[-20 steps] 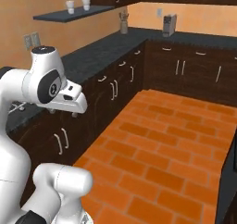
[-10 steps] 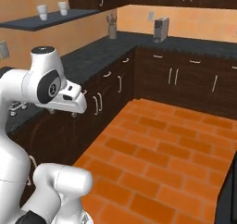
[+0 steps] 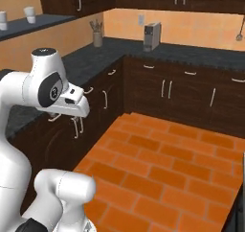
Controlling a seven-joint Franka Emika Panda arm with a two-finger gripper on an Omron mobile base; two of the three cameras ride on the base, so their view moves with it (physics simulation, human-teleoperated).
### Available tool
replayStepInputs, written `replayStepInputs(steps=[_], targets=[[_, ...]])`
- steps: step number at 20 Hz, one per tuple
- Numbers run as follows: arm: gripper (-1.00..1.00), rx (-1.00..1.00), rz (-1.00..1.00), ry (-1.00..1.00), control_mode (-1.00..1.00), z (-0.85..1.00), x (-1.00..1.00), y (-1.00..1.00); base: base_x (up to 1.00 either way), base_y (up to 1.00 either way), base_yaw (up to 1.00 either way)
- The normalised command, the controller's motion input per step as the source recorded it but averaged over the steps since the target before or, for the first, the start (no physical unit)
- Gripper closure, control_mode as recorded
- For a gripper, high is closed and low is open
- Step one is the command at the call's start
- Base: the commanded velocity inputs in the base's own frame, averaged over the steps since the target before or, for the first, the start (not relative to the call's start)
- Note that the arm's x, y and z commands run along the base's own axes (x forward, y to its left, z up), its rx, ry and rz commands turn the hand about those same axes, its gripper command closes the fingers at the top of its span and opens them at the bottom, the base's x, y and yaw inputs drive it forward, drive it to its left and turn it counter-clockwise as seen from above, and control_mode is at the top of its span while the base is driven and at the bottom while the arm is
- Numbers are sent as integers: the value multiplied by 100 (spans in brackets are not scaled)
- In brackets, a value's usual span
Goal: Navigate to the coffee machine.
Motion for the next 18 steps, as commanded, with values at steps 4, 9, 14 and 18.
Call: replayStepInputs(steps=[4,9,14,18], targets=[[-100,0,0,0,100,0,0,0,100,14,-8],[-100,0,0,0,100,0,0,0,100,28,0],[-100,0,0,0,100,0,0,0,100,8,-10],[-100,0,0,0,100,0,0,0,100,0,-23]])
